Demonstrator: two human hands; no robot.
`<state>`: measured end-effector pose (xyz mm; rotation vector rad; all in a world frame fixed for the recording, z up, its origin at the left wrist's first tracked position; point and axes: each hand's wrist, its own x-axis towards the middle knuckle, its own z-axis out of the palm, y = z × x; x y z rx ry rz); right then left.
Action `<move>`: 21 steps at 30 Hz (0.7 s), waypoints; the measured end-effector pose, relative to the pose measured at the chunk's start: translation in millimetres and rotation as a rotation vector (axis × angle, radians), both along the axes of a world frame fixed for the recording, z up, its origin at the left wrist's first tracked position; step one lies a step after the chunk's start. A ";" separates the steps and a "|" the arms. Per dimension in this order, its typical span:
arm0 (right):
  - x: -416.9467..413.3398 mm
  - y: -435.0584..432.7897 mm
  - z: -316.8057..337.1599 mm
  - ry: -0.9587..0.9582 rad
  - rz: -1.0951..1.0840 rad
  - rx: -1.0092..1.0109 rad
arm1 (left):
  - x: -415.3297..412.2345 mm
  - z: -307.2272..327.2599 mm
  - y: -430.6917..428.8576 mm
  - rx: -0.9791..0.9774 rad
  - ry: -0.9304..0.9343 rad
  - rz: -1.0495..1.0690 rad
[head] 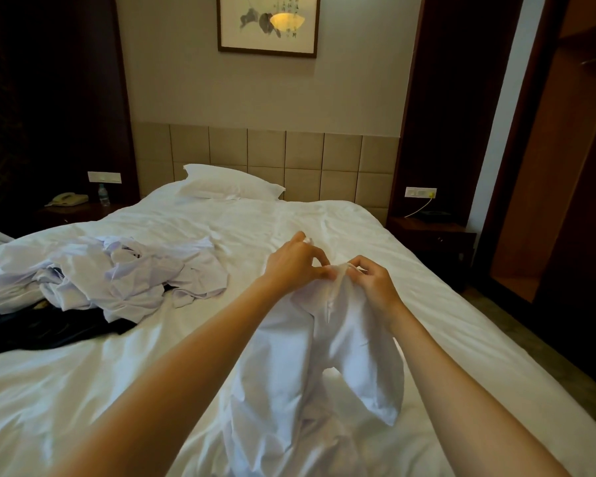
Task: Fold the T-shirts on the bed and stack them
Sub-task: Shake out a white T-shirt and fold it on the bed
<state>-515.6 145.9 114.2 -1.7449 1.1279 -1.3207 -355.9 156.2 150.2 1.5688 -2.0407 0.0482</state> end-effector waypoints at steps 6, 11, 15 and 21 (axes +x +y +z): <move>9.9 2.5 -3.3 -0.081 -0.035 0.124 | -3.9 -8.0 4.7 -0.042 0.052 -0.045; 10.1 6.7 -8.9 -0.191 -0.006 0.227 | -2.0 -12.2 5.5 -0.061 0.110 -0.023; 5.7 9.2 -12.4 -0.228 0.014 0.208 | -2.1 -12.7 5.4 -0.058 0.147 -0.043; -0.9 10.7 -16.8 -0.116 -0.021 0.106 | -3.9 -12.0 3.1 -0.010 0.168 -0.053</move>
